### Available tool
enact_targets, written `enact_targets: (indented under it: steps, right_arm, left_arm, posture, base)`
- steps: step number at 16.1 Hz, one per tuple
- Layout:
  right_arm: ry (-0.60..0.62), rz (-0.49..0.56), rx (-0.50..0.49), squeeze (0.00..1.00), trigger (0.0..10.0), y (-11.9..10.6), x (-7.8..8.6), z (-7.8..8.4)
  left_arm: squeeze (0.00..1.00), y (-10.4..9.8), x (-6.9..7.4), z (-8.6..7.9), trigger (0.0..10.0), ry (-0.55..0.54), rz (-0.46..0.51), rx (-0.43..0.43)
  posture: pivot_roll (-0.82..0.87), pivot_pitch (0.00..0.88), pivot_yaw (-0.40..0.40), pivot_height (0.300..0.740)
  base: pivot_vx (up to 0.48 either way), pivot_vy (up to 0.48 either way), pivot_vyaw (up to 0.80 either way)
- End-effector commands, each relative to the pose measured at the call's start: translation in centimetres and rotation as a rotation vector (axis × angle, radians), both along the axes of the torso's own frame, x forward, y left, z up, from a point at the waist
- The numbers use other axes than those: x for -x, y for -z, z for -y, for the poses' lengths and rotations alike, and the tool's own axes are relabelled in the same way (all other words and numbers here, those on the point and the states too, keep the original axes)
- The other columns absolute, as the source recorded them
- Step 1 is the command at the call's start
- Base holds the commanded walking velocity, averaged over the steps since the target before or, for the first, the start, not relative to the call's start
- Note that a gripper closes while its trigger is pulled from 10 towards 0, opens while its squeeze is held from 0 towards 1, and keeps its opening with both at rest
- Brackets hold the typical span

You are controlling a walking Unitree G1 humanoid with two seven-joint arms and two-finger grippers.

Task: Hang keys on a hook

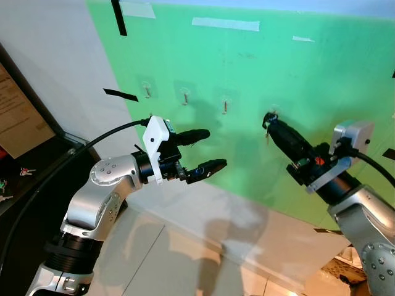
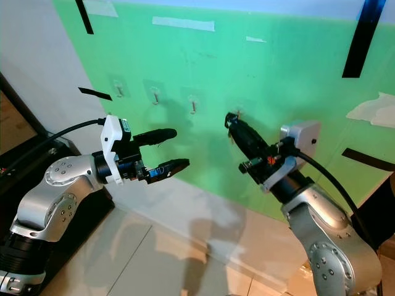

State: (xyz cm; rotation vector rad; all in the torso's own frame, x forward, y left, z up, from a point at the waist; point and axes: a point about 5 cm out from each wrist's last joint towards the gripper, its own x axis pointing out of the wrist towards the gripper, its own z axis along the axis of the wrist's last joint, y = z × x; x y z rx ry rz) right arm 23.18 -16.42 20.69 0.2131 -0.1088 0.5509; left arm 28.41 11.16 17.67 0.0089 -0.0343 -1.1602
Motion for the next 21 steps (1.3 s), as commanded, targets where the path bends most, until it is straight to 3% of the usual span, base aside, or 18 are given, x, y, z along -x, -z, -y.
enact_targets:
  steps: [1,9,21]
  right_arm:
    - [-0.009,0.017,-0.021,0.00,10.0,-0.4,0.0,-0.3]
    - [-0.050,-0.016,-0.031,0.00,10.0,0.1,-0.3,-1.4]
    - [0.072,-0.088,0.001,0.00,10.0,1.5,-1.3,-0.4]
  left_arm:
    - [0.00,0.0,-0.1,-0.3,10.0,-0.005,-0.001,-0.011]
    - [0.00,0.2,0.0,-0.2,10.0,0.008,-0.008,-0.022]
    - [0.00,0.3,0.2,-0.3,10.0,0.015,-0.007,-0.034]
  posture:
    - [-0.18,0.000,0.136,0.740]
    - [-0.17,0.000,0.135,0.740]
    - [-0.17,0.000,0.131,0.740]
  base:
    - [0.000,0.000,0.00]
    - [0.000,0.000,0.00]
    - [0.000,0.000,0.00]
